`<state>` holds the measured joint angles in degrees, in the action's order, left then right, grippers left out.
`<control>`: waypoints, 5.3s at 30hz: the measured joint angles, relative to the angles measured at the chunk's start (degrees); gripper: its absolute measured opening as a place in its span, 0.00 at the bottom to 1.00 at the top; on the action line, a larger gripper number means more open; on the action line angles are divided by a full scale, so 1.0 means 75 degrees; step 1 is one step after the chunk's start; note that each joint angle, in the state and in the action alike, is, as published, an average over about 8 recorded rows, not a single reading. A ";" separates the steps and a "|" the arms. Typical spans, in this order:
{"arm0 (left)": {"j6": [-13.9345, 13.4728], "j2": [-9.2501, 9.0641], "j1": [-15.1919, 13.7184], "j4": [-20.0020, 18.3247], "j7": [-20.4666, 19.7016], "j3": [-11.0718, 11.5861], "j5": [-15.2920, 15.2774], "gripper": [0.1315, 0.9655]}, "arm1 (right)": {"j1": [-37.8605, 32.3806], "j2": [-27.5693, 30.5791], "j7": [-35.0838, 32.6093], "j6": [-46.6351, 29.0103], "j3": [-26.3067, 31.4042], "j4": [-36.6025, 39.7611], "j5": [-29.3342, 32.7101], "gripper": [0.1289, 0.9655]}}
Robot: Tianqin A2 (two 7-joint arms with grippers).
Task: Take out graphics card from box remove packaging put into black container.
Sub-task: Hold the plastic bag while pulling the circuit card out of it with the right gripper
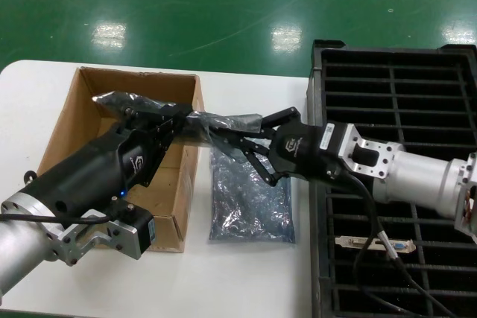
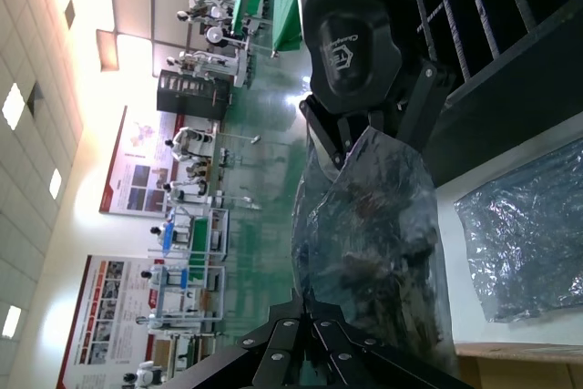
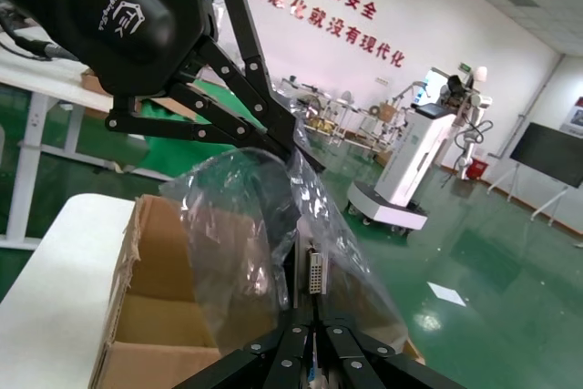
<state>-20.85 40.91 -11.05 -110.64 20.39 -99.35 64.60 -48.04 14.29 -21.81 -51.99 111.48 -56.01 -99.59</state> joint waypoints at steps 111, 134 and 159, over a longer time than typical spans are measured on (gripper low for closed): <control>0.0000 0.0000 0.0000 0.0000 0.0000 0.0000 0.0000 0.01 | 0.1765 0.0630 0.0674 0.1218 -0.0494 -0.2405 -0.0357 0.01; 0.0000 0.0000 0.0000 0.0000 0.0000 0.0000 0.0000 0.01 | 0.2232 0.1009 0.1554 0.1206 -0.0329 -0.3215 -0.0439 0.02; 0.0000 0.0000 0.0000 0.0000 0.0000 0.0000 0.0000 0.01 | 0.1499 0.1389 0.1886 0.0486 -0.0312 -0.2598 -0.0602 0.27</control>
<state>-20.85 40.91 -11.05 -110.64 20.39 -99.35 64.60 -36.80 24.71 -7.66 -48.35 109.14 -75.50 -104.11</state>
